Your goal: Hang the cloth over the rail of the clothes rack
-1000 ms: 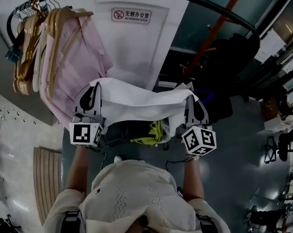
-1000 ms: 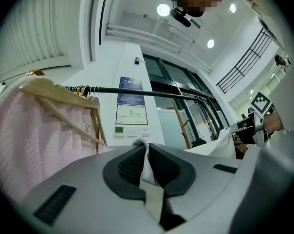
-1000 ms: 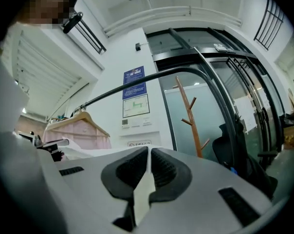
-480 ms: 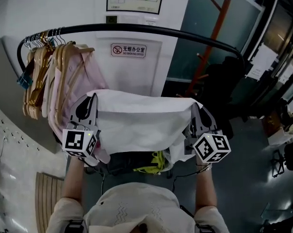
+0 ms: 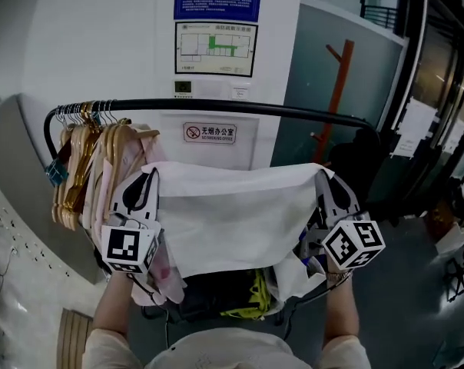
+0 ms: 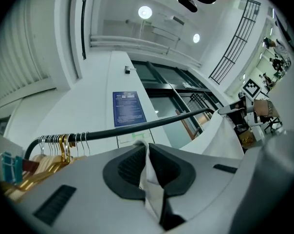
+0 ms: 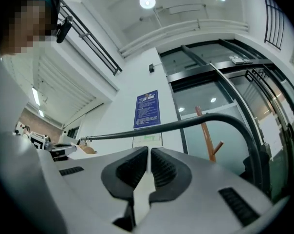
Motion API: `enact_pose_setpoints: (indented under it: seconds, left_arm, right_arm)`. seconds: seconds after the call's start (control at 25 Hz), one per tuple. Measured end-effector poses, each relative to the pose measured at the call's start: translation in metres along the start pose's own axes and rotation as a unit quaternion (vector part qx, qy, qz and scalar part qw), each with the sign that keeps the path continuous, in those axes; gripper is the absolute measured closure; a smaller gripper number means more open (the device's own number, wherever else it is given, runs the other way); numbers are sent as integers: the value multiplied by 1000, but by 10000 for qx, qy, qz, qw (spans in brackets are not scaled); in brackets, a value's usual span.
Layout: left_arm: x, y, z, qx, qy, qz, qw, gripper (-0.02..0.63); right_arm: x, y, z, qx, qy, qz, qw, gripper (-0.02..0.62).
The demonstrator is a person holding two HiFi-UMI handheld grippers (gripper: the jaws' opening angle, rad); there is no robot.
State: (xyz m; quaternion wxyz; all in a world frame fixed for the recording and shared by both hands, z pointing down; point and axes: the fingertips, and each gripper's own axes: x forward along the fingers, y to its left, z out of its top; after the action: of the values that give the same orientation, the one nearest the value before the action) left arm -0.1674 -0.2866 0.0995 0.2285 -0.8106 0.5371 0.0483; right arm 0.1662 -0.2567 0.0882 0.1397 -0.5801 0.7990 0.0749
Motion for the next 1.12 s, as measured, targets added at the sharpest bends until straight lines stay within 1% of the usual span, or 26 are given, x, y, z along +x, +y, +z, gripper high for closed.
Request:
enact_pose_setpoints:
  seconds: [0.08, 0.28, 0.4, 0.56, 0.72, 0.88, 0.96, 1.04, 1.12]
  left_arm:
    - [5, 6, 10, 74, -94, -41, 9999, 578]
    - [17, 20, 32, 195, -183, -177, 9995, 578]
    - [22, 29, 53, 431, -335, -213, 9983, 578]
    - [36, 45, 83, 715, -513, -197, 9959, 578]
    - [56, 63, 103, 947, -391, -278, 9943, 578]
    - [85, 74, 134, 1270, -270, -415, 9907, 578]
    - [89, 76, 145, 1467, -292, -455, 9877, 578]
    - [93, 78, 153, 1630, -342, -450, 9850, 578]
    - [99, 78, 157, 1803, -342, -423, 9821, 578]
  right_arm:
    - [6, 2, 12, -65, -92, 41, 9999, 572]
    - [17, 7, 38, 113, -193, 263, 9994, 572]
    - [24, 10, 54, 14, -251, 324, 9992, 572]
    - [42, 16, 94, -246, -246, 520, 9980, 572]
    - [68, 21, 125, -653, -195, 616, 9958, 572]
    - [105, 12, 156, -1045, 45, 584, 9928, 572]
    - [112, 10, 164, -1075, 83, 631, 9922, 572]
    - [114, 9, 174, -995, -9, 673, 9928, 572]
    - [117, 7, 180, -989, -88, 611, 9932, 572]
